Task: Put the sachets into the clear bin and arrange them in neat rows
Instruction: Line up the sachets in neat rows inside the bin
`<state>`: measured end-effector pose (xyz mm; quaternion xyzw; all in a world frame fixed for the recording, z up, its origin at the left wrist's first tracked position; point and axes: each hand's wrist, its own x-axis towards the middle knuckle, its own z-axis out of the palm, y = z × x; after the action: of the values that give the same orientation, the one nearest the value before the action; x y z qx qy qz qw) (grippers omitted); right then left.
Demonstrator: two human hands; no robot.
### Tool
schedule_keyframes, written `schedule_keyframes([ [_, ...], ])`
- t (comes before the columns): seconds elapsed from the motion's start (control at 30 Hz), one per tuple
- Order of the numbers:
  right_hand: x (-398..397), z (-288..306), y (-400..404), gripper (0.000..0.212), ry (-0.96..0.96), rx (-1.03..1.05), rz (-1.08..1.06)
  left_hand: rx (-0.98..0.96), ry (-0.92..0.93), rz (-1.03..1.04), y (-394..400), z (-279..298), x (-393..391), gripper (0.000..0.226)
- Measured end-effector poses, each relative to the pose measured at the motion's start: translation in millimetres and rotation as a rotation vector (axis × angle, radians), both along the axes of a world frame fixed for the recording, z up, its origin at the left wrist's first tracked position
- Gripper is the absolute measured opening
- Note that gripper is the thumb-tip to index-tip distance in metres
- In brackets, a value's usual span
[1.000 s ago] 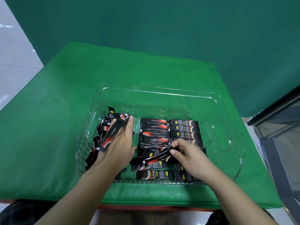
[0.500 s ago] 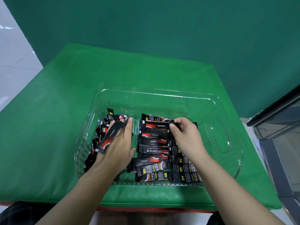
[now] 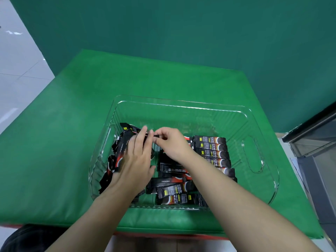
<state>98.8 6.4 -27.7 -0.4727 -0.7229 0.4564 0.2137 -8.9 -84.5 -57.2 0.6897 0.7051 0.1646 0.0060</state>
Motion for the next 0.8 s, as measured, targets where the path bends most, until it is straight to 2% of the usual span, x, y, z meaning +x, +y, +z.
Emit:
schedule_keyframes([
  [0.03, 1.0, 0.2, -1.6, 0.021, -0.014, 0.009, 0.044, 0.006, 0.039, -0.005, 0.5, 0.4, -0.6, 0.11],
  [0.13, 7.2, 2.8, -6.3, 0.009, -0.048, -0.037, 0.153, -0.025, 0.089, -0.017, 2.3, -1.3, -2.5, 0.105],
  [0.23, 19.9, 7.4, -9.0, 0.02, -0.114, -0.042, 0.187, -0.097, 0.143, 0.015, 3.0, -3.0, -3.6, 0.088],
  [0.33, 39.0, 14.3, -14.0, 0.02, -0.256, 0.048, 0.216, -0.157, 0.191, 0.039, 2.3, 2.1, -1.3, 0.079],
  [0.5, 68.0, 15.3, -36.2, 0.027, -0.544, 0.16, 0.426, -0.135, 0.16, 0.022, 0.8, 9.5, 2.8, 0.075],
  [0.67, 72.2, 4.0, -57.0, 0.048, -0.671, 0.273, 0.571, -0.128, 0.131, 0.015, 0.3, 10.5, 4.2, 0.074],
  [0.8, 71.4, 0.0, -62.1, 0.044, -0.708, 0.409, 0.587, -0.13, 0.125, 0.014, 1.1, 9.4, 3.0, 0.074],
])
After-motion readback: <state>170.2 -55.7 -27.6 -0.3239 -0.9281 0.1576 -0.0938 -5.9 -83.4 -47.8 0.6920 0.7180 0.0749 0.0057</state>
